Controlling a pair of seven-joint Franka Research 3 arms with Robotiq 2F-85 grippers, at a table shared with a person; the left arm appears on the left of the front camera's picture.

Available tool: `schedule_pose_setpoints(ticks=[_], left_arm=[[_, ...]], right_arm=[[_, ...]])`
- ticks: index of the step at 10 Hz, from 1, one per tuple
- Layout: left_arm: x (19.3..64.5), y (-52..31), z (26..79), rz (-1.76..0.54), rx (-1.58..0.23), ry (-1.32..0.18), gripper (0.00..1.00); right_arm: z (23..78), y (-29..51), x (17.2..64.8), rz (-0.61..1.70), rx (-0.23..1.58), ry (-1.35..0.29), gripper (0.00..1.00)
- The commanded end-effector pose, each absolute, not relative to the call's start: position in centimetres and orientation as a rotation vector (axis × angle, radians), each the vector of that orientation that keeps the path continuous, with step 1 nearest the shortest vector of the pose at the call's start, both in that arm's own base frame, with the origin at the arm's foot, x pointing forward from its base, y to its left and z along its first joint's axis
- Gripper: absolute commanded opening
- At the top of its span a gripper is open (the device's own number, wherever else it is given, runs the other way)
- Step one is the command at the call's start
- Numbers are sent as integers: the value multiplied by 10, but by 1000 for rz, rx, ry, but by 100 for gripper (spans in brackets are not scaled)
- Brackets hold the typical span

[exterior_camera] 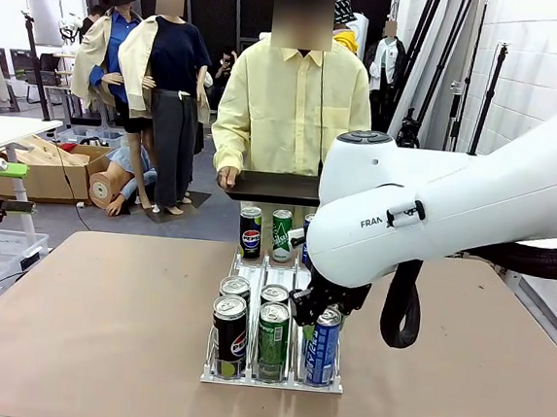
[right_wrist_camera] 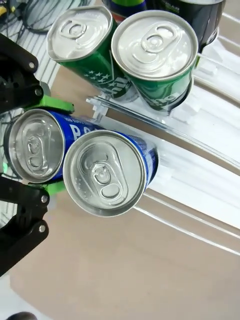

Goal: Retrieve and hand over the desired beverage to the person.
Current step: Pick up a can of the same type that the person held from the Automatic Can Dispenser.

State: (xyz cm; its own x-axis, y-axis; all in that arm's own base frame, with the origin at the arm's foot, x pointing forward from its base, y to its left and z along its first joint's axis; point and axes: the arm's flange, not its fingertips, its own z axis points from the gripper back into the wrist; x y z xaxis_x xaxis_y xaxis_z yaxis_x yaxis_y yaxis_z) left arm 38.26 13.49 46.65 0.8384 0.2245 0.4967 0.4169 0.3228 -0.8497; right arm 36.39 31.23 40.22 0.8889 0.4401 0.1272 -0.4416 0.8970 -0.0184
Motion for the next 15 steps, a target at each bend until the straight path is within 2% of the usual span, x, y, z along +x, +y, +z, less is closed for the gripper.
schedule_pose_setpoints(ticks=[1,4,5,12,15], left_arm=[[381,135,467,-130,-1275,-609,100],[381,135,467,-130,-1275,-609,100],[381,135,467,-130,-1275,-609,100],[381,135,467,-130,-1275,-609,100],[381,135,467,-130,-1275,-609,100]], right_arm=[[402,319,368,433,-13,-129,40],[399,317,368,420,-33,-94,8],[402,312,364,453,11,-127,0],[402,313,364,451,10,-124,0],[445,324,356,546,-37,-150,0]])
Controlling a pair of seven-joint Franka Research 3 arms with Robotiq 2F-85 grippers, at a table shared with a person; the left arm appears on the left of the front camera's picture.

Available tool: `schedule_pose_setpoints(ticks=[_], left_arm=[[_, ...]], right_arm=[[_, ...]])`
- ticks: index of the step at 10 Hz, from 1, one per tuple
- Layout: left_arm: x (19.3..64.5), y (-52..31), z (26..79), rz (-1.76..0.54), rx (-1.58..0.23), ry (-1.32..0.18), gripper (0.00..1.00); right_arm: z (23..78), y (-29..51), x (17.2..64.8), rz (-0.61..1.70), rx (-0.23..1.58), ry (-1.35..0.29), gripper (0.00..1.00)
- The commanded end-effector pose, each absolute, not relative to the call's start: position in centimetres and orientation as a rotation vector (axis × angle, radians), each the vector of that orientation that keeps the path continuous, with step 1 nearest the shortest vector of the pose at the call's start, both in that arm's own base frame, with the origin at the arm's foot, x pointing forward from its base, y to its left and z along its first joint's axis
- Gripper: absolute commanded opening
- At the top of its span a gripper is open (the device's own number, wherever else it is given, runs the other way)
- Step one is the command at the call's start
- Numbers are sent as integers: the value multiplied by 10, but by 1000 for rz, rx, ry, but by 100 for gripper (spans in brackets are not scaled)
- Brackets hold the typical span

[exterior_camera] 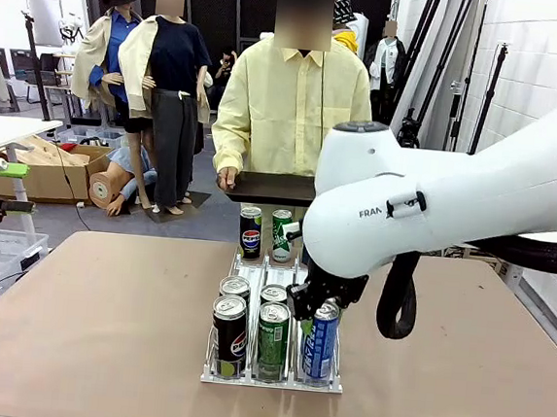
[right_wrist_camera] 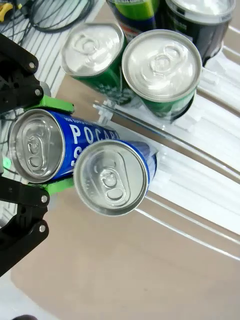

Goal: Retrieve and hand over the desired beverage to the person.
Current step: Pick up a can of the same type that the person held from the Automatic Can Dispenser.

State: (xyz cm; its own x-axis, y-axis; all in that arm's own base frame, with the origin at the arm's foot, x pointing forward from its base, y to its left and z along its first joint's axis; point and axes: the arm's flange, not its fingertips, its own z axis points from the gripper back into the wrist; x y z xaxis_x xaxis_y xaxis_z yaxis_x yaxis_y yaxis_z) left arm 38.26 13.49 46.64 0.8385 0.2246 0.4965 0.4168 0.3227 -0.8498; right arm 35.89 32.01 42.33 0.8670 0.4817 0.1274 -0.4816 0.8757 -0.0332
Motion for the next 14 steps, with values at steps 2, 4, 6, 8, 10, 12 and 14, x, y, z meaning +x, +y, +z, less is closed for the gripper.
schedule_pose_setpoints(ticks=[2,4,6,8,10,12,14], left_arm=[[381,135,467,-130,-1275,-609,100],[381,135,467,-130,-1275,-609,100],[381,135,467,-130,-1275,-609,100],[381,135,467,-130,-1275,-609,100],[381,135,467,-130,-1275,-609,100],[381,135,467,-130,-1275,-609,100],[381,135,467,-130,-1275,-609,100]], right_arm=[[489,320,350,563,-10,-181,0],[530,303,350,564,1,-185,0],[562,276,360,574,-18,-124,0],[594,241,377,579,-16,-110,0],[616,206,397,547,13,-87,0],[633,168,414,518,24,-70,0],[643,132,420,499,62,-74,0]])
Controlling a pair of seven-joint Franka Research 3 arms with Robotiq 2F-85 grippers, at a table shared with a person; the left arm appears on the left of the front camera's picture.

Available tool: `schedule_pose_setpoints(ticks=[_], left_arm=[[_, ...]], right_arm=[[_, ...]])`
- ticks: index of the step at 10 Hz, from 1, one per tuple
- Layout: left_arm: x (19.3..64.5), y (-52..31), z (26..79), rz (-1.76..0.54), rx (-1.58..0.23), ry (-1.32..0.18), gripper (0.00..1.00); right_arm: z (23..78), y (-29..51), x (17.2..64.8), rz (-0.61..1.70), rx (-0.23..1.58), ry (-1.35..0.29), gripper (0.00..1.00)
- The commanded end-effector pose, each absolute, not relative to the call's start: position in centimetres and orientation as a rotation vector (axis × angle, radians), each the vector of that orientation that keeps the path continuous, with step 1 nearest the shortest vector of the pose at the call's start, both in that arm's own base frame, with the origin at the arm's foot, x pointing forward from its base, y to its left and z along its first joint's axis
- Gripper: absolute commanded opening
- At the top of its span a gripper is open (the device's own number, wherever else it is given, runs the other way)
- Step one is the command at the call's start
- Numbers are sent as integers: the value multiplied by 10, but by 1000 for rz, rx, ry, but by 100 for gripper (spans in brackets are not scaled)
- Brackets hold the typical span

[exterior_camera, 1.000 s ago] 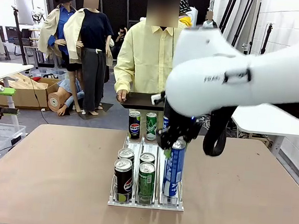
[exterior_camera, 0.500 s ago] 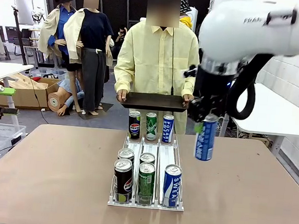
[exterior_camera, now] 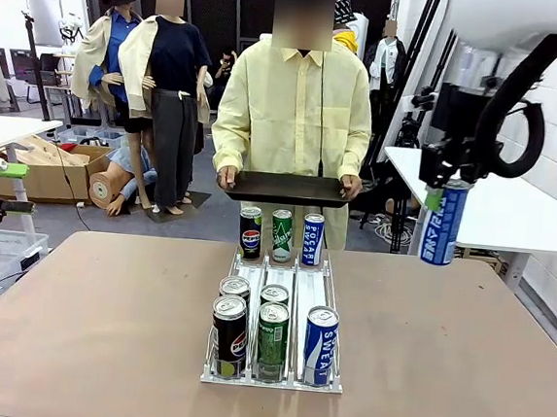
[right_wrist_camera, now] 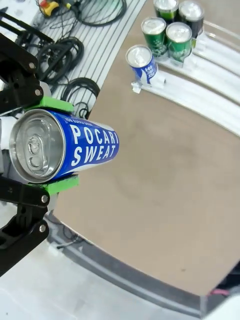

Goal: Retrieve and hand over the desired beverage to the person.
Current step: Pick up a can of the same type that the person held from the Automatic Can Dispenser, then place the picked can on the Handle tray extended by the person.

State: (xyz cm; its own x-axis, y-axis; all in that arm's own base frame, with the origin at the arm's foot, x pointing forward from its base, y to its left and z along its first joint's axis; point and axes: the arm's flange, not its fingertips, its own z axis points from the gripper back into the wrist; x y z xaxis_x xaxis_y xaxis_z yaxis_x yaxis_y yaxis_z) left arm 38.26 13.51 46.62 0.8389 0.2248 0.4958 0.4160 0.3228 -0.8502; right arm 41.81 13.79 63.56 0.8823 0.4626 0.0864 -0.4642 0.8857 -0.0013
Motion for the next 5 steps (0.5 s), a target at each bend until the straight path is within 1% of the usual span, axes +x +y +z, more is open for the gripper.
schedule_pose_setpoints(ticks=[1,3,4,5], left_arm=[[381,135,467,-130,-1275,-609,100],[381,135,467,-130,-1275,-609,100],[381,135,467,-130,-1275,-609,100],[381,135,467,-130,-1275,-609,100]], right_arm=[[644,118,420,488,49,-89,0],[634,107,422,504,27,-130,0],[640,112,424,469,27,-91,0],[640,112,424,469,27,-91,0]])
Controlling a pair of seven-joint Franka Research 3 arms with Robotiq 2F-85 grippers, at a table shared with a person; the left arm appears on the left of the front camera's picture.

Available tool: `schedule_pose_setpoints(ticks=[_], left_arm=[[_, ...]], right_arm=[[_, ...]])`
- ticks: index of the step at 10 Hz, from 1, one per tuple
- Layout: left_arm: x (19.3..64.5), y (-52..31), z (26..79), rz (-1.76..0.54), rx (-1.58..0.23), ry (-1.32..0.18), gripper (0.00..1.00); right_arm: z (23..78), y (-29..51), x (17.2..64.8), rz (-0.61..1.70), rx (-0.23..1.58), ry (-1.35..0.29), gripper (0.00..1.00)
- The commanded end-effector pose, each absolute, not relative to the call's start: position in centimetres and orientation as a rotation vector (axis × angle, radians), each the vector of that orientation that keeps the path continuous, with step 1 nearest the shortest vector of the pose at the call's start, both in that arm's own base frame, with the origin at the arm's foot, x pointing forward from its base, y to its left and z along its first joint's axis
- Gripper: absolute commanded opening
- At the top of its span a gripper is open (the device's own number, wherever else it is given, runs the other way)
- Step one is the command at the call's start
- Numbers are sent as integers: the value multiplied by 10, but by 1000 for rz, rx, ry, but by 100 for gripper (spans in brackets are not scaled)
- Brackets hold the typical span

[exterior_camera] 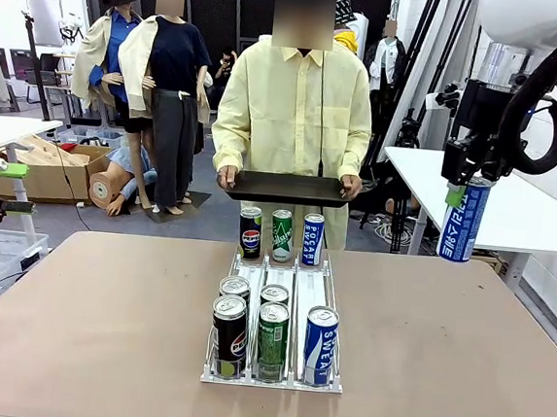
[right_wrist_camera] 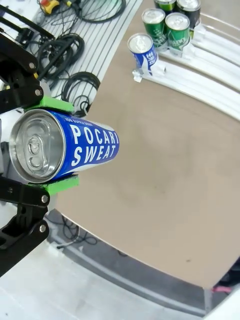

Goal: Retrieve and hand over the desired beverage to the person.
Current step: Place the picked can on the Handle tray extended by the person.

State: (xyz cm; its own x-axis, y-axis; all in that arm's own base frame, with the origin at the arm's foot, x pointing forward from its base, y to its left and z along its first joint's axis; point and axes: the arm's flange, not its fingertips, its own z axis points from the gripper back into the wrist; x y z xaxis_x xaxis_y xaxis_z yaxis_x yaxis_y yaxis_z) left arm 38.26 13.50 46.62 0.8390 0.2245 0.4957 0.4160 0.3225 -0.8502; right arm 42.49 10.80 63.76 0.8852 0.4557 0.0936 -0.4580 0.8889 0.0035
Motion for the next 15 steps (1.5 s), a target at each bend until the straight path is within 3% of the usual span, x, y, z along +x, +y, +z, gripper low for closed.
schedule_pose_setpoints(ticks=[1,15], left_arm=[[381,135,467,-130,-1275,-609,100],[381,135,467,-130,-1275,-609,100]], right_arm=[[640,112,424,469,27,-91,0],[640,112,424,469,27,-91,0]])
